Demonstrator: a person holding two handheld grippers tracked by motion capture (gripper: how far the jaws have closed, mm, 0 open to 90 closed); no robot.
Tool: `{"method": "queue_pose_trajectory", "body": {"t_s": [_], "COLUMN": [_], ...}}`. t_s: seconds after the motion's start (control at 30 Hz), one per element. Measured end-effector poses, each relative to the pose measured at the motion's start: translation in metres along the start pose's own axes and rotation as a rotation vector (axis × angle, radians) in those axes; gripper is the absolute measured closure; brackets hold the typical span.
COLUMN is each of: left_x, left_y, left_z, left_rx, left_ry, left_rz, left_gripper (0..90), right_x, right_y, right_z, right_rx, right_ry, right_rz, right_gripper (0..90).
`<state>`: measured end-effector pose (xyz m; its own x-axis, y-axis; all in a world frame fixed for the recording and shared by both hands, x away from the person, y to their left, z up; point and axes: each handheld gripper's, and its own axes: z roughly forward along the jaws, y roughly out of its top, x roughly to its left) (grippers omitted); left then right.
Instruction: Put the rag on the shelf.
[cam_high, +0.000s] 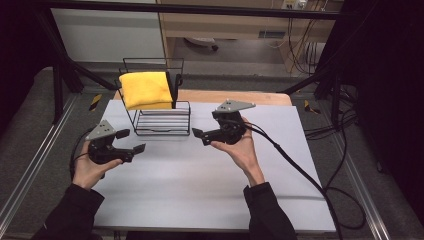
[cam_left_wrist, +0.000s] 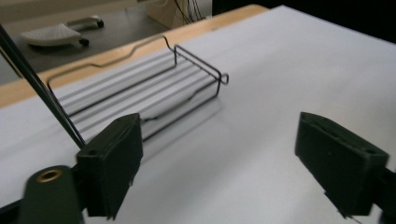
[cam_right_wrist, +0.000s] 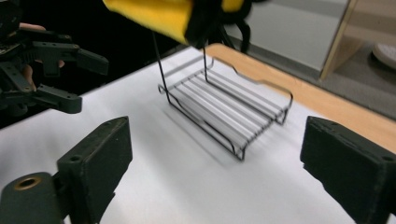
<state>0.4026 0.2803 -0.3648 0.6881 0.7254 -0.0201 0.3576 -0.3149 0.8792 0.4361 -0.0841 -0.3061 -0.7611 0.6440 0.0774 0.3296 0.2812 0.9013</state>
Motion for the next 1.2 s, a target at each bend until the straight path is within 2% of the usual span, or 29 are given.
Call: {"method": "queue_pose_trajectory", "body": {"t_s": [0.13,0.27,0.33,0.43,0.5,0.53,0.67,0.7,0.77,0.9,1.07,1.2], "left_x": [-0.009,-0.014,-0.014,-0.013,-0.012,-0.012,-0.014,-0.015,-0.016,-0.018,-0.017,-0.018], "left_y": [-0.019,-0.032,-0.038,-0.047,-0.051,-0.053,-0.057,-0.058,-0.059,-0.061,-0.063,-0.066], "left_z": [0.01,0.014,0.014,0.013,0.013,0.013,0.013,0.013,0.014,0.016,0.016,0.017], "left_rx": [0.038,0.058,0.059,0.074,0.084,0.085,0.079,0.077,0.077,0.099,0.101,0.102], "left_ry": [-0.015,-0.012,-0.021,-0.025,-0.015,-0.015,-0.027,-0.03,-0.037,-0.042,-0.037,-0.039], "left_rz": [-0.002,-0.002,-0.013,-0.031,-0.04,-0.048,-0.028,-0.022,-0.017,0.006,0.003,0.004], "left_gripper": [10.1,7.7,7.2,5.1,4.2,3.9,3.8,3.8,3.8,3.8,3.8,3.9], "right_x": [-0.008,-0.018,-0.023,-0.03,-0.035,-0.037,-0.049,-0.052,-0.057,-0.066,-0.072,-0.075], "right_y": [-0.025,-0.052,-0.065,-0.085,-0.098,-0.105,-0.128,-0.134,-0.144,-0.161,-0.18,-0.192], "right_z": [-0.005,-0.012,-0.016,-0.024,-0.03,-0.034,-0.05,-0.055,-0.065,-0.081,-0.096,-0.103], "right_rx": [0.045,0.075,0.081,0.103,0.116,0.128,0.152,0.148,0.149,0.167,0.187,0.19], "right_ry": [-0.015,-0.009,-0.003,-0.007,-0.004,-0.006,-0.011,-0.011,-0.012,-0.032,-0.058,-0.057], "right_rz": [0.006,0.047,0.065,0.065,0.085,0.095,0.115,0.106,0.124,0.145,0.161,0.18], "right_gripper": [4.1,1.4,1.1,0.6,0.6,0.6,0.6,0.6,0.6,0.6,0.6,0.6]}}
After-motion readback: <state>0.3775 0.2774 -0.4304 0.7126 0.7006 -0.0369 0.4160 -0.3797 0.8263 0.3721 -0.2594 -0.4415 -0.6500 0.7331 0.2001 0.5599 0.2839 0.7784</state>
